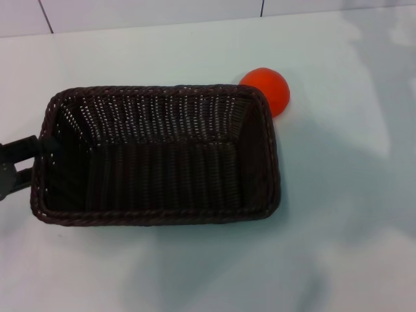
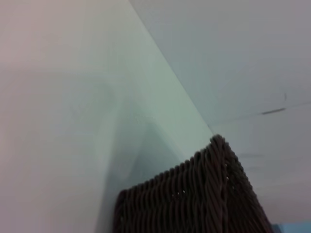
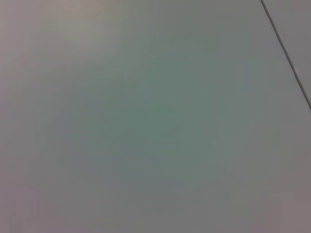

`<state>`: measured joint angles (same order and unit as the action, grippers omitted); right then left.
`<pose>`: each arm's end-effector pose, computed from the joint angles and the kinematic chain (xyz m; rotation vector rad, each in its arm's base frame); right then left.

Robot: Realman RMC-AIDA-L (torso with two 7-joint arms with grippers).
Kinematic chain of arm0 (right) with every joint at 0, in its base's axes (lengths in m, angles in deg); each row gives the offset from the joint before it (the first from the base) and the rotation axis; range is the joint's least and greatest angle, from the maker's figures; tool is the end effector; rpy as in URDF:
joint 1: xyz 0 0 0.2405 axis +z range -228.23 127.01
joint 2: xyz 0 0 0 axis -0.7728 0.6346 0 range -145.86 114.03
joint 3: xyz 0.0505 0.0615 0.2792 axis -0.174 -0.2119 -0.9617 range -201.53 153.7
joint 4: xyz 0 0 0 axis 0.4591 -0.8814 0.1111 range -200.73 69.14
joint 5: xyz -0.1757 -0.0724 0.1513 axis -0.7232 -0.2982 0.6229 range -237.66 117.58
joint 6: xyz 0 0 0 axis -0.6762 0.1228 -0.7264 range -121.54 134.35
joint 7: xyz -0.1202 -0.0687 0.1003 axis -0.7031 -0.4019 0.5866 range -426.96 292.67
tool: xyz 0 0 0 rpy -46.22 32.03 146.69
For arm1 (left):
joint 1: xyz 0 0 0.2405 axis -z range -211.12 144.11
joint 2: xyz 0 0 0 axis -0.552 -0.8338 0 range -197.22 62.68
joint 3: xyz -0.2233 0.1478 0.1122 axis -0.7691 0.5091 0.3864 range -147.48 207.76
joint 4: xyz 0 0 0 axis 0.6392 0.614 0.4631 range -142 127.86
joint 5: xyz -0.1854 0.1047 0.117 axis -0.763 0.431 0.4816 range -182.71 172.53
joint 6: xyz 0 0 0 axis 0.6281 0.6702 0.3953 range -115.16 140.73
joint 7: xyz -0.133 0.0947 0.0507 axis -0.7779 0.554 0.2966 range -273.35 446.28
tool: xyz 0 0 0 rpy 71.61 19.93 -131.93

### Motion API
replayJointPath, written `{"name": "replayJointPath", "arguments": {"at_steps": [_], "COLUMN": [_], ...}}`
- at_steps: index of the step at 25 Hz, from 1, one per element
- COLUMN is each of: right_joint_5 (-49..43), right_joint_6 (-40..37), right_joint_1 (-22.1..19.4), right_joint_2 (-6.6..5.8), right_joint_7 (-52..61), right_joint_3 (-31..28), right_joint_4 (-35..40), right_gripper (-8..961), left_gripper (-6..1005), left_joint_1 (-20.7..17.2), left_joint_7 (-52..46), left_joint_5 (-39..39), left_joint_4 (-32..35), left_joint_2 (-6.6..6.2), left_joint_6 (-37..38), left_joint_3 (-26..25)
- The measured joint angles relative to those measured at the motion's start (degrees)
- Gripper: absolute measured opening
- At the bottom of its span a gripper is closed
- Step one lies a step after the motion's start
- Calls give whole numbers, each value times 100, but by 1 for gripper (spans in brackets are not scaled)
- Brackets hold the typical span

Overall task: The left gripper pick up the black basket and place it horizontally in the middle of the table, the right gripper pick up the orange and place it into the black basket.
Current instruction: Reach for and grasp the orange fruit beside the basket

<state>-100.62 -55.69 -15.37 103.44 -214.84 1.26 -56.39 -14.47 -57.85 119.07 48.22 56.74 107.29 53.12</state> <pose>0.3715 0.4578 0.0457 -0.7892 -1.3727 -1.6127 -0.3684 0.3198 0.0178 -1.8271 -2.1116 -0.9014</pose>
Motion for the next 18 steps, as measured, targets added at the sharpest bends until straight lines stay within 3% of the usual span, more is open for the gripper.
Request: {"name": "replayJointPath", "arguments": {"at_steps": [3,10,14,18], "right_joint_5": [-7,-9,-272,-1462], "right_joint_6": [27,97,572,852], "right_joint_1": [0,-23,-96,-183], "right_joint_2": [-4,-50,-176,-315], "right_joint_7": [85,269,1047,2280], "right_joint_3": [10,316,1251,1991], "right_joint_4": [0,5,418,1169], "right_gripper": [866,866,866,866], "left_gripper": [655,656,657,657], "left_joint_1": [-22,-92,-69,-29], "left_joint_7": [14,169,820,2373], "left_joint_5": [0,-1,-49,-660], "left_joint_4": [1,52,9,-193], "left_joint_2": [0,-41,-131,-154], "left_joint_6": [146,183,150,69], "left_joint_3": [-12,-200,-601,-1063]}}
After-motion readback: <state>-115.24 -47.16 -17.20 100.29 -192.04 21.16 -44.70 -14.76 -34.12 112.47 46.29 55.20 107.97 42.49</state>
